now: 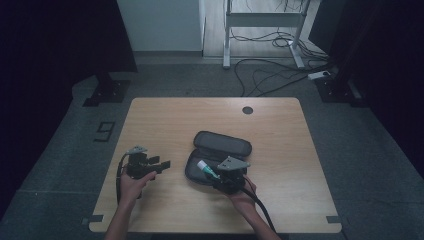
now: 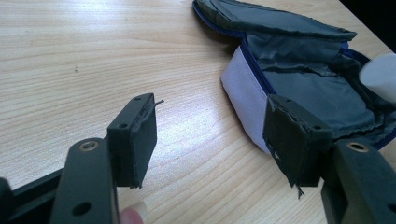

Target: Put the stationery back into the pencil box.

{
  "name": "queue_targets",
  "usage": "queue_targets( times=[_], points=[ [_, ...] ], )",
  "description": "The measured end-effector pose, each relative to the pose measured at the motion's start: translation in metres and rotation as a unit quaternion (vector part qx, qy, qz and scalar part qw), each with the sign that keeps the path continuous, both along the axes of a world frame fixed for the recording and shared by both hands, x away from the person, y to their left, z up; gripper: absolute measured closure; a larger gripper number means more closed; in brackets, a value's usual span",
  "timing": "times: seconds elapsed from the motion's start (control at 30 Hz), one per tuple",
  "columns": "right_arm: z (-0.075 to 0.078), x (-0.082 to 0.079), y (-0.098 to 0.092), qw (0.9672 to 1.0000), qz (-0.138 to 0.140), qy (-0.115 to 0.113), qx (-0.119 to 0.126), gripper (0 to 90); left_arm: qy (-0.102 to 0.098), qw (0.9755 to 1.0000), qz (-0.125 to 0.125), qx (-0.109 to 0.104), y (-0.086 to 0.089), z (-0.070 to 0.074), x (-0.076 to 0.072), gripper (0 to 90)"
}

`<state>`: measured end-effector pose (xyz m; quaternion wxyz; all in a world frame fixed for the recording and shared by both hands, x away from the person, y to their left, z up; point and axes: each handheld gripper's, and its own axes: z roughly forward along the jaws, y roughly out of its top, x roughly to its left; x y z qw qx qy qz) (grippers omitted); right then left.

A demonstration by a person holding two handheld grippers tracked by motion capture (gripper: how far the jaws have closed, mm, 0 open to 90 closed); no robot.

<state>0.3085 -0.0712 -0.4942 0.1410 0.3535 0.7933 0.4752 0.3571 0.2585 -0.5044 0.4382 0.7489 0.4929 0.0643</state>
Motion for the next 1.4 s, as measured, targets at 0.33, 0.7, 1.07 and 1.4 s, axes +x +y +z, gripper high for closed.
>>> queue_targets(
  times=[0.33, 0.7, 1.07, 1.4],
  points=[
    [-0.017, 0.023, -0.018, 0.9989, -0.041, 0.024, -0.006, 64.9, 0.006, 1.0, 0.006, -0.002, 0.002, -0.003, 0.0, 35.4],
    [-0.02, 0.033, -0.02, 0.998, -0.054, 0.013, -0.031, 64.9, -0.002, 0.9999, 0.01, 0.001, 0.002, -0.002, -0.007, 35.8],
    [-0.031, 0.04, -0.022, 0.9956, -0.063, 0.035, -0.061, 64.9, -0.003, 1.0, 0.006, 0.0, 0.002, -0.002, -0.008, 35.8],
    [-0.038, 0.041, -0.018, 0.9929, -0.054, 0.044, -0.097, 64.2, -0.002, 1.0, 0.006, 0.001, 0.002, -0.002, -0.007, 35.8]
  ],
)
